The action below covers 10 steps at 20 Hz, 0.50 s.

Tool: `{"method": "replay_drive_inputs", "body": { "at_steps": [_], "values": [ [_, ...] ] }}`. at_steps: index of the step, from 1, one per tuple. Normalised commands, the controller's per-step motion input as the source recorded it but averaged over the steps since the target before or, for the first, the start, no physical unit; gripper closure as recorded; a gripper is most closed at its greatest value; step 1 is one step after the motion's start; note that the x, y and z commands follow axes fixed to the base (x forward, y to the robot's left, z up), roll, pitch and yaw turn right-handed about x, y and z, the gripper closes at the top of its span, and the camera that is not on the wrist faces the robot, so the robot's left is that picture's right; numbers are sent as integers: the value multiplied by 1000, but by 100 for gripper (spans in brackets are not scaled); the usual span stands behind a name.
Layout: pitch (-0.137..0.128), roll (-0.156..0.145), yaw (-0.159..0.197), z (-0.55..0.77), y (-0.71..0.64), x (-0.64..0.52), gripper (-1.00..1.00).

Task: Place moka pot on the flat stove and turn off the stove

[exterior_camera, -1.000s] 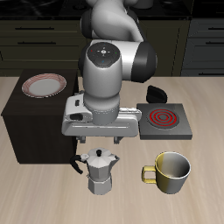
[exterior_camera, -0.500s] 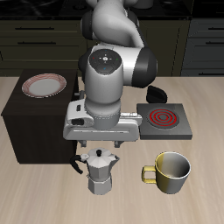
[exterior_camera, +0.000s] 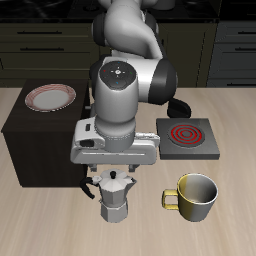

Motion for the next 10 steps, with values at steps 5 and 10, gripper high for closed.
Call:
{"method": "replay_drive_inputs", "body": {
  "at_steps": [5,10],
  "values": [
    [32,13,-18,-243,24,38,-100],
    [58,21,16,-349,78,83,-100]
  ]
}}
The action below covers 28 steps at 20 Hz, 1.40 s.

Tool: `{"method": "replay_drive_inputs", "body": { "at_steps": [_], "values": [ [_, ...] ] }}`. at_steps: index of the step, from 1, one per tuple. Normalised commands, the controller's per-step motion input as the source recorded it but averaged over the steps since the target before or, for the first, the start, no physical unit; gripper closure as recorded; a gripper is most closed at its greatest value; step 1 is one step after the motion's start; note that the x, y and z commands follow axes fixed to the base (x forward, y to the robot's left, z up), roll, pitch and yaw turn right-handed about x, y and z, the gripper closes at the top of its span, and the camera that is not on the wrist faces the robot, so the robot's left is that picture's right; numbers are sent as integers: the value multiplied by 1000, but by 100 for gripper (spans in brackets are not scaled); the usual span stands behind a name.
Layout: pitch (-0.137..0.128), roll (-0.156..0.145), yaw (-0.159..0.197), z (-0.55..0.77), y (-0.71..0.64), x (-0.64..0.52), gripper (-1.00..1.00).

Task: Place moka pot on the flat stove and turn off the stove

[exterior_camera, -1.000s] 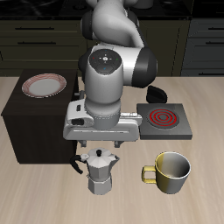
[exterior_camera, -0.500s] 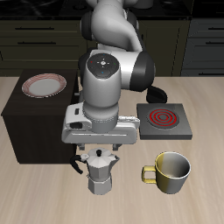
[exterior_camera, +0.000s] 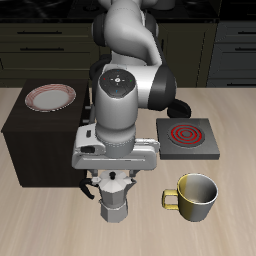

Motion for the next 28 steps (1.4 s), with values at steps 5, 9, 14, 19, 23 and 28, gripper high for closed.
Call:
{"method": "replay_drive_inputs", "body": {
  "at_steps": [5,9,14,19,23,28],
  "values": [
    [74,0,-26,-437,13,103,-100],
    [109,-3,-122,-330,-157,94,100],
    [-3,6,-68,69,-83,-4,100],
    [-29,-16,-18,209,-74,-31,100],
    [-46,1,27,313,14,-66,100],
    [-40,6,-8,370,64,-189,100]
  ]
}}
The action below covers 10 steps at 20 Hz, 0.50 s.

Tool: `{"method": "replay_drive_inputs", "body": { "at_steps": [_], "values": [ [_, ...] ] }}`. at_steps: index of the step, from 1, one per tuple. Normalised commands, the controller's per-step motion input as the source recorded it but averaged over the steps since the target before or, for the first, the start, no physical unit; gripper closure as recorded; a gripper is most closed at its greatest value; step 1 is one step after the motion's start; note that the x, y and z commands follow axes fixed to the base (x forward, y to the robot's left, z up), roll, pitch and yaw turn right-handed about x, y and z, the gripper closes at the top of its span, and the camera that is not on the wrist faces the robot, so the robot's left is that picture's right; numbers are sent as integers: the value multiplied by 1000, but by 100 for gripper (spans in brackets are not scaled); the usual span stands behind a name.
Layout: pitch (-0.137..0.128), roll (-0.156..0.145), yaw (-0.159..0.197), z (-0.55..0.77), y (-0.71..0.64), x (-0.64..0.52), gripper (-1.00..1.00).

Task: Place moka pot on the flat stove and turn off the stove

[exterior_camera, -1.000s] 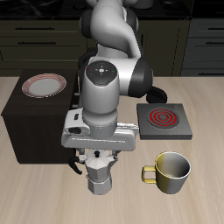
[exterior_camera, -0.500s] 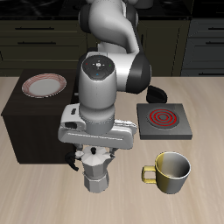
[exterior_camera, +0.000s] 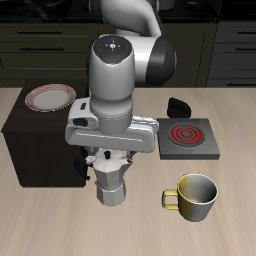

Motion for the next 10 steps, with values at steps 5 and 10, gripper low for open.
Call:
{"method": "replay_drive_inputs", "body": {
  "at_steps": [5,10],
  "values": [
    [-36,8,23,296,67,-174,100],
    [-21,-6,4,164,-11,-133,100]
  ]
}}
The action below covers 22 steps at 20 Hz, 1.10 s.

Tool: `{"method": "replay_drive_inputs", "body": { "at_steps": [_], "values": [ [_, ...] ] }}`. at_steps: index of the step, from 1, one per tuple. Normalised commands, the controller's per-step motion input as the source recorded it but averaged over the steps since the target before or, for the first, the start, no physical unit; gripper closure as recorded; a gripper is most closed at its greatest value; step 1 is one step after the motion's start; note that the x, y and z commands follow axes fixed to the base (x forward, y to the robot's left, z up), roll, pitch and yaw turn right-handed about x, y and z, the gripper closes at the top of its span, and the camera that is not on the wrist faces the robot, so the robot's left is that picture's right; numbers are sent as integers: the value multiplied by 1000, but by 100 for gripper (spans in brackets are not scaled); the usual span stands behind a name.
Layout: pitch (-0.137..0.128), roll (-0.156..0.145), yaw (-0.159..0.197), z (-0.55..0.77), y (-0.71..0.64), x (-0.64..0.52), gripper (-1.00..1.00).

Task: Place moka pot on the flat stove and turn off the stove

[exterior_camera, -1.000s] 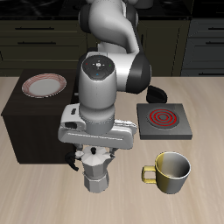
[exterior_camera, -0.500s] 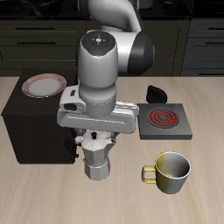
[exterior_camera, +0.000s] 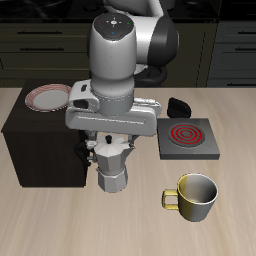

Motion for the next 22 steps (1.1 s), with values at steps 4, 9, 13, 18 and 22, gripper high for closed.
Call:
{"method": "replay_drive_inputs", "body": {
  "at_steps": [4,9,13,18,22],
  "values": [
    [-17,-8,-9,161,89,-200,100],
    [-19,21,3,81,174,-205,100],
    [-38,29,-8,109,200,-283,100],
    [-11,-6,-3,53,181,-219,100],
    [-3,7,0,34,130,-206,100]
  ]
}}
